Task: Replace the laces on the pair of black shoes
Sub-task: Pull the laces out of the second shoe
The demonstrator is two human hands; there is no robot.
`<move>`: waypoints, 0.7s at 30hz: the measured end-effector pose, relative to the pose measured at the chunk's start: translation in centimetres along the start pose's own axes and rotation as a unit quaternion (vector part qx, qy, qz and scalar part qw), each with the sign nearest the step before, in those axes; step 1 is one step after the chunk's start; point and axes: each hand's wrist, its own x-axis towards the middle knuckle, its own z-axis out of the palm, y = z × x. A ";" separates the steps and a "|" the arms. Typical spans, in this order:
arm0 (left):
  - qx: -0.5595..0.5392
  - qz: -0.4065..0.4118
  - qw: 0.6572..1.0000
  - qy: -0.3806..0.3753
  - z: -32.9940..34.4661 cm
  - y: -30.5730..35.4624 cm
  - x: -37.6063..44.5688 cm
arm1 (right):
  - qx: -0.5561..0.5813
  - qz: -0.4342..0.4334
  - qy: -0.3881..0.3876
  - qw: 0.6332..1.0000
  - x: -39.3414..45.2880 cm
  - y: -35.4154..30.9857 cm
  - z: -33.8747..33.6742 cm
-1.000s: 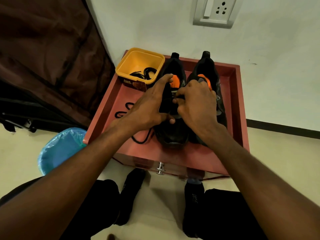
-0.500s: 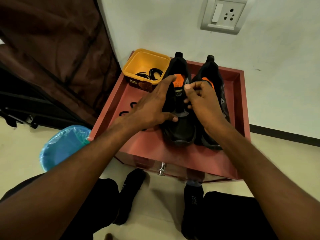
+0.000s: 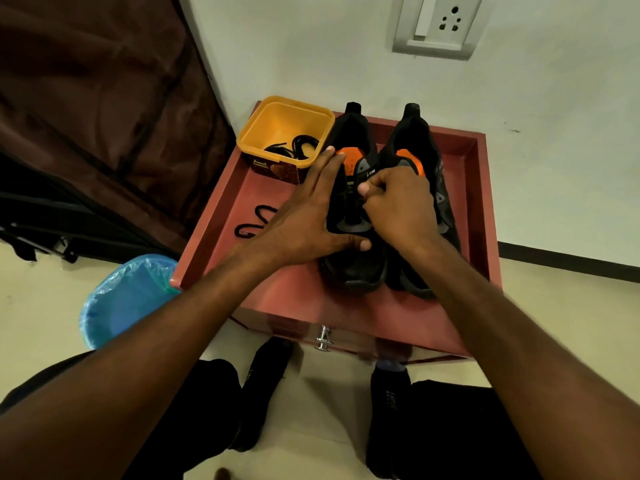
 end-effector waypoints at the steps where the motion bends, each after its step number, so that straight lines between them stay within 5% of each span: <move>1: 0.002 -0.002 1.000 -0.004 -0.2 -0.1 0.1 | 0.070 0.036 -0.024 0.997 0.0 -0.2 -0.5; 4: -0.004 -0.005 1.000 -0.021 -0.8 -0.4 0.2 | 0.348 0.133 -0.133 0.918 -0.7 -0.7 -3.3; 6: -0.007 -0.007 0.999 -0.035 -1.0 -0.3 0.2 | 0.374 0.144 -0.176 0.899 -1.1 -0.4 -4.6; 11: 0.002 -0.002 0.999 -0.044 -1.1 -0.3 0.3 | 0.083 0.005 -0.001 0.997 -1.1 1.2 -3.0; 15: 0.019 0.022 0.999 -0.036 -1.1 -0.4 0.1 | -0.142 -0.139 0.064 0.978 -0.9 0.3 -1.4; 21: 0.029 0.003 0.999 -0.046 -1.3 -0.4 0.3 | -0.211 -0.117 0.037 0.970 -1.1 0.1 -0.5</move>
